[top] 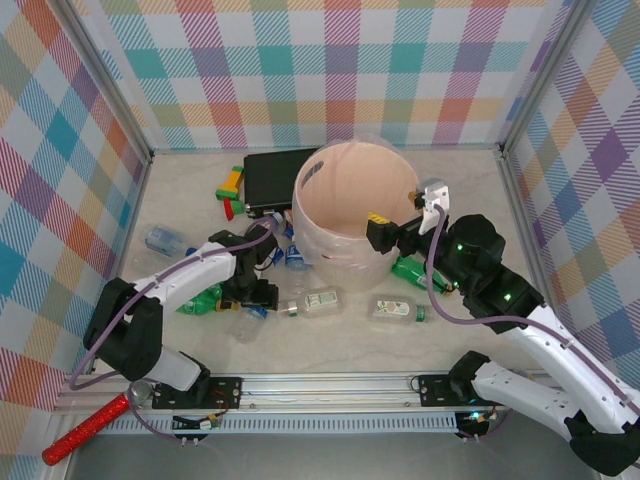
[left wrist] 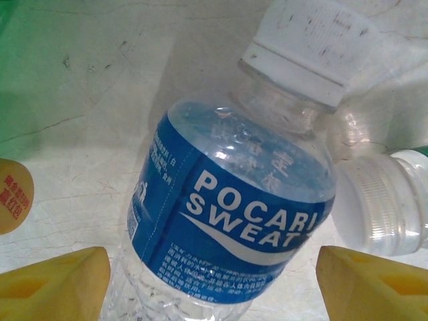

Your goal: Put the plastic bottles in the bin

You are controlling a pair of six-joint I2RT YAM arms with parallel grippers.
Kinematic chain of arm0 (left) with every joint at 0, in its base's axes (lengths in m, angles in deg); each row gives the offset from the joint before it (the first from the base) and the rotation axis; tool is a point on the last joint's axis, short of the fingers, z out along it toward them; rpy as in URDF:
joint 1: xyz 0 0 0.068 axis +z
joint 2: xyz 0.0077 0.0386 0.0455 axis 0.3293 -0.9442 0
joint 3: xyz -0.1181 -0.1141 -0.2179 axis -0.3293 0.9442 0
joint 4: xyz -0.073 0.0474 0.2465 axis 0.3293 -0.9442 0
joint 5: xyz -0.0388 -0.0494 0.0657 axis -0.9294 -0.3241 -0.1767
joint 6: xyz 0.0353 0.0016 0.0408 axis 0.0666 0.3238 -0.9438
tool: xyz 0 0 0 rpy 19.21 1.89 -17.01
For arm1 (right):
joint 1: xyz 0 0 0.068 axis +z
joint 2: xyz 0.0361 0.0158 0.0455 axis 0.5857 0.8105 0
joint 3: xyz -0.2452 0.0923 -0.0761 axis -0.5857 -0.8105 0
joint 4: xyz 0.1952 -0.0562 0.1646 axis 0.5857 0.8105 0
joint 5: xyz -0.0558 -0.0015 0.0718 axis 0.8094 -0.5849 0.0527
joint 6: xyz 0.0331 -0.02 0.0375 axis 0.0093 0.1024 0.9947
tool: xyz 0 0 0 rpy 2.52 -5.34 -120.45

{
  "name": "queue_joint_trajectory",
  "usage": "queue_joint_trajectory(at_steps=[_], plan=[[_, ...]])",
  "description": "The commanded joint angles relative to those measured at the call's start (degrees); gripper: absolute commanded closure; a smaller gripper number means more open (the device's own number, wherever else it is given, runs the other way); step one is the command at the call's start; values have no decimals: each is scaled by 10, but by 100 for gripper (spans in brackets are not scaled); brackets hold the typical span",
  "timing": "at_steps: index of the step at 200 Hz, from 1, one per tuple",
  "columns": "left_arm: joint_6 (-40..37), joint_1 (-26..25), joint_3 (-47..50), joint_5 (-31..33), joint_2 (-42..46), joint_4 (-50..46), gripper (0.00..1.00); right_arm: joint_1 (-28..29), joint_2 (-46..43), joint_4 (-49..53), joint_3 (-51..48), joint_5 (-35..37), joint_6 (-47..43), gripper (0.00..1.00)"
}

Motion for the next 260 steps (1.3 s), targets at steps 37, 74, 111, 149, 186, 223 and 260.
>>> queue_joint_trajectory(at_steps=[37, 74, 111, 149, 186, 223, 260], plan=[[-10, -7, 1, -4, -49, 24, 21, 3, -3, -31, -2, 5, 3, 1], [-10, -7, 9, -7, -71, 45, 27, 3, -4, -27, 0, 4, 4, 1], [-5, -6, 13, 0, -83, 48, 30, 3, -8, -29, -1, 4, 3, 1], [2, -7, 11, 11, -60, 36, 41, 3, -8, -28, 2, 0, 5, 1], [9, -7, -1, 31, -27, 10, 44, 3, -11, -28, 1, 0, 7, 1], [27, -7, -18, 55, 28, -15, 45, 3, -10, -26, 6, -4, 9, 1], [42, -7, -45, 59, 107, -31, 46, 3, -6, -24, 11, -8, 18, 1]])
